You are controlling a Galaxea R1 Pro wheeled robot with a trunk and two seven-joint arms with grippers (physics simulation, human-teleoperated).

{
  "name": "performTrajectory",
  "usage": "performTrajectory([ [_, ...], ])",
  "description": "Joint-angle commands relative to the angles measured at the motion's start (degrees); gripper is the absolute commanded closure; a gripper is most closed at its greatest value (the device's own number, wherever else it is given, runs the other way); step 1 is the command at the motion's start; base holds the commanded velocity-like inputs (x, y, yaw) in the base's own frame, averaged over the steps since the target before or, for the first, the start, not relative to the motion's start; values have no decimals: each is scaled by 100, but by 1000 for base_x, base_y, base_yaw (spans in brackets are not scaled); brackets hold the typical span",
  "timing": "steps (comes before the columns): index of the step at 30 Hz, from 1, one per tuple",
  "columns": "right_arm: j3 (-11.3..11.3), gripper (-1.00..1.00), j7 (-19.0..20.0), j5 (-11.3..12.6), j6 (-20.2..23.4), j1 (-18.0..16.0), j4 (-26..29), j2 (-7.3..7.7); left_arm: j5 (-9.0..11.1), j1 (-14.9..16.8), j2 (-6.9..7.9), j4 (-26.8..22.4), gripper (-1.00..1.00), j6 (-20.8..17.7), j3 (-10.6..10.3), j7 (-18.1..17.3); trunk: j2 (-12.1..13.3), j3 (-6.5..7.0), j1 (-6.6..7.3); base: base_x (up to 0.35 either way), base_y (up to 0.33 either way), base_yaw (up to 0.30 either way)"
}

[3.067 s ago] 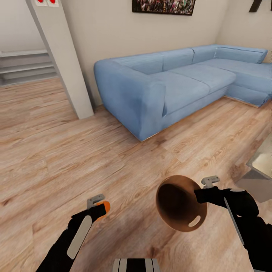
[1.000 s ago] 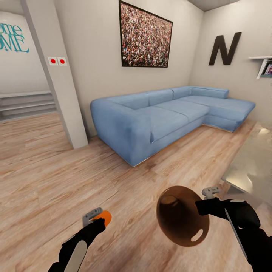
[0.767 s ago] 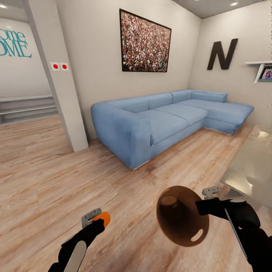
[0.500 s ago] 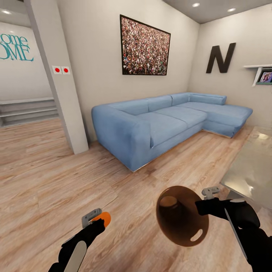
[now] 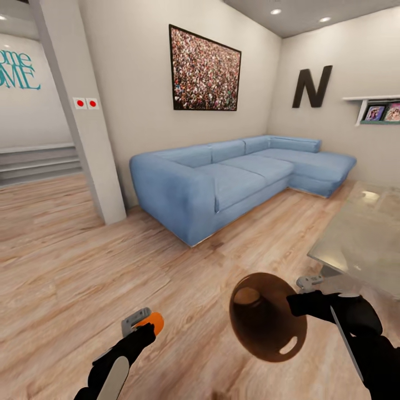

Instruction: Put the three can of soda from the living room inside the tash can in the kitchen.

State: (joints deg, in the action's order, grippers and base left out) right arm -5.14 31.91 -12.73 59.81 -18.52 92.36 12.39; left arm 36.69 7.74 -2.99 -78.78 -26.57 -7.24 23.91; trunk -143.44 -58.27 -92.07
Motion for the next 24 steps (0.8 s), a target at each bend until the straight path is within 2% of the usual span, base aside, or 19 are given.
performTrajectory([
  [1,1,100,35,102,19,-2,2,0,0,0,0,1,100,1,2,0,0,1,1,-325,68,-264],
  [11,-3,100,35,90,19,-1,0,-8,-2,0,-2,11,100,2,10,-1,0,1,1,-328,45,-288],
  [16,-34,100,35,78,19,10,-21,55,-4,0,-12,13,100,8,-31,-2,0,1,1,-242,4,-294],
  [18,-196,100,37,83,19,24,-32,92,-4,0,-23,17,100,9,-45,-9,0,1,1,-79,1,-294],
  [21,-578,100,42,89,19,37,-46,121,-13,0,-32,26,100,11,-55,-17,0,1,1,-31,0,-294],
  [24,-701,100,43,87,19,40,-50,130,-42,0,-34,29,100,11,-62,-109,0,1,1,-8,-20,-294],
])
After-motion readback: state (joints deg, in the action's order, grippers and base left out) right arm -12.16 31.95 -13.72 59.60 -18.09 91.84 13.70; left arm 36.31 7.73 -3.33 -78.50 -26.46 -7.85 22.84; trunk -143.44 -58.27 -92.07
